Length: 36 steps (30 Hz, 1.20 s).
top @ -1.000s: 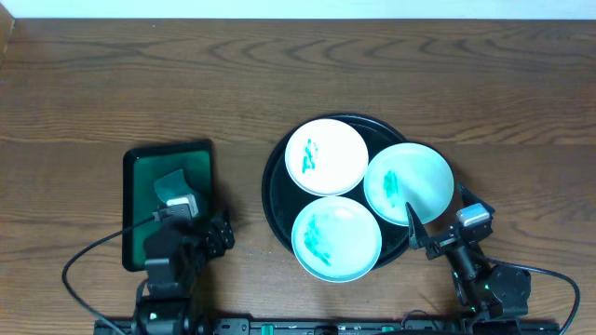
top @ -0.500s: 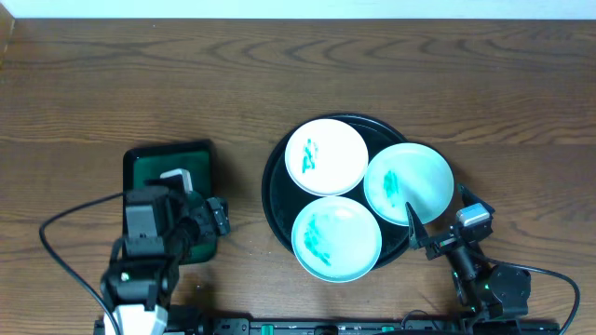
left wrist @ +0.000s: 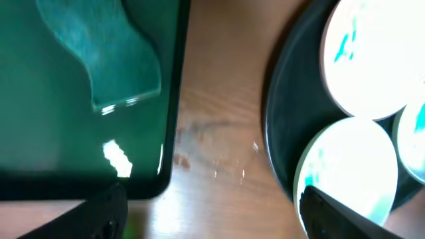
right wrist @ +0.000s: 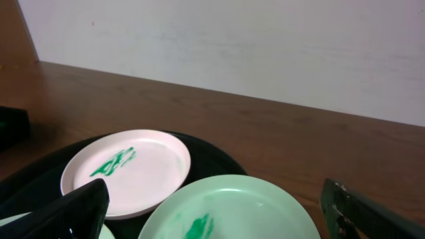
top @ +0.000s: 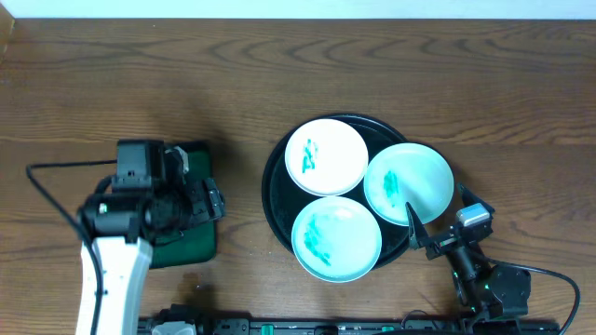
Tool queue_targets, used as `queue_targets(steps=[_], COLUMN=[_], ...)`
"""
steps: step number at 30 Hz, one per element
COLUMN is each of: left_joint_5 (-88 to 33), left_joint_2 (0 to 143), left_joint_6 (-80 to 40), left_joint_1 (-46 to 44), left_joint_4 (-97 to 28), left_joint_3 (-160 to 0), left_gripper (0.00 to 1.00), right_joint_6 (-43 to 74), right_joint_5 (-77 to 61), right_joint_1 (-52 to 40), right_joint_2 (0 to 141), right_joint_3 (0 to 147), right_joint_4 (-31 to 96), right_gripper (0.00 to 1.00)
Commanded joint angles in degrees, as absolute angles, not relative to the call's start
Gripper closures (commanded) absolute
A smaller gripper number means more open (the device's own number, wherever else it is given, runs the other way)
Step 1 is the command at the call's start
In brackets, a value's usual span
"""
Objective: Clean dirty plates on tray and stack at the side
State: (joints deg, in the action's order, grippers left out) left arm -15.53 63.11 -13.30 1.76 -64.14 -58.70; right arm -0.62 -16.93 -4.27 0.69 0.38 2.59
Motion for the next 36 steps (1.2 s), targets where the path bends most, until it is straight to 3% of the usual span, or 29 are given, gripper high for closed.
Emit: queue_targets(steps=[1, 33, 36], left_joint_5=[-16.05, -16.29, -16.27], left_joint_2=[66.76, 70.52, 70.52], left_joint_6=[-12.73, -13.67, -13.65], left_joint_1=[1.52, 1.52, 1.52], left_joint_4=[-67.81, -72.62, -72.16], left_joint_3=[-62.37, -63.83, -63.83], left_gripper=[0.17, 0.17, 0.17], right_joint_6=[-0.45, -0.43, 4.19], right_joint_5=[-16.75, -16.53, -21.5], right_joint_1=[-4.71, -4.71, -4.71], right_joint_2=[0.38, 0.38, 0.38], right_joint_3=[0.3, 0.32, 0.36], right_joint_4=[2.92, 2.68, 2.24], right_gripper=[0.01, 0.01, 0.01])
